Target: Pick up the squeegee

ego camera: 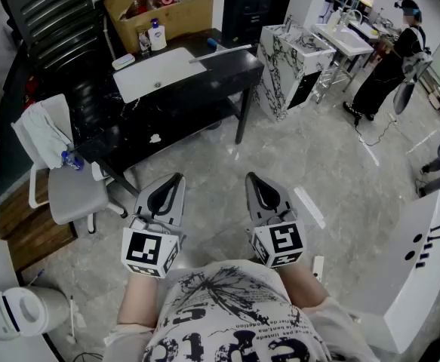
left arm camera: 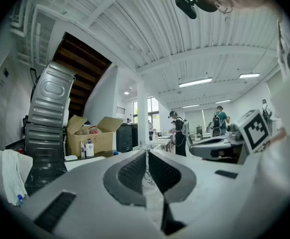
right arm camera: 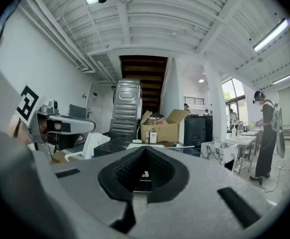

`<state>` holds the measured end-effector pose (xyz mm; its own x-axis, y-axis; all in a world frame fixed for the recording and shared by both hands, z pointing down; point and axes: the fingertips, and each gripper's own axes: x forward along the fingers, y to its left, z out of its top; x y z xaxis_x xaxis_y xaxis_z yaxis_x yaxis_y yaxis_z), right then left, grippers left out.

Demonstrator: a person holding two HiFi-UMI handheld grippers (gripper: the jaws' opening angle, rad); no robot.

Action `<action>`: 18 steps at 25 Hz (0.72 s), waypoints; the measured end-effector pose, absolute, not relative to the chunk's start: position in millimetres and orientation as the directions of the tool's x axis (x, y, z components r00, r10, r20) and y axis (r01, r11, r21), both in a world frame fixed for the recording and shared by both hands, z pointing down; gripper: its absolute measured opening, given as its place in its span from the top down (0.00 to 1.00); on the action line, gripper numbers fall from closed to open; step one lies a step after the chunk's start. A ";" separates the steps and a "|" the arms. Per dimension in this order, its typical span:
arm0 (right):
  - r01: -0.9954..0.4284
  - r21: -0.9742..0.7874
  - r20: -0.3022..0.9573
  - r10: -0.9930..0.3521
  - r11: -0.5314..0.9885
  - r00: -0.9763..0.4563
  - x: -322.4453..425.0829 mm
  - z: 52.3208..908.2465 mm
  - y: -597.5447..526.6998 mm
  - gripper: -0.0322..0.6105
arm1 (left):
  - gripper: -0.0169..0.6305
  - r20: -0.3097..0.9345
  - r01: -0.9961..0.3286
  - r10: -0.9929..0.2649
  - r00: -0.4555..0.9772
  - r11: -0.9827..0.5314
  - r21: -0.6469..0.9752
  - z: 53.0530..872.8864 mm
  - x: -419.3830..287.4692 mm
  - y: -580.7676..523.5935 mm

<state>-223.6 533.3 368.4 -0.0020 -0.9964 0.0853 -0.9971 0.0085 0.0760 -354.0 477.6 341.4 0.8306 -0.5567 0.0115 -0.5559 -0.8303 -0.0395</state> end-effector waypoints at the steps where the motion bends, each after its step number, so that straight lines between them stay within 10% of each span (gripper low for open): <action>1: -0.997 0.076 0.086 -0.996 0.008 -0.002 -224.1 368.8 532.9 0.96 | 0.95 0.016 -0.556 -0.557 0.831 -0.830 -0.038 340.3 -354.1 478.0; 18: -0.998 0.055 0.130 -0.991 -0.007 0.014 -216.5 383.2 508.5 0.96 | 0.95 0.039 -0.569 -0.568 0.822 -0.822 0.003 352.8 -352.5 456.5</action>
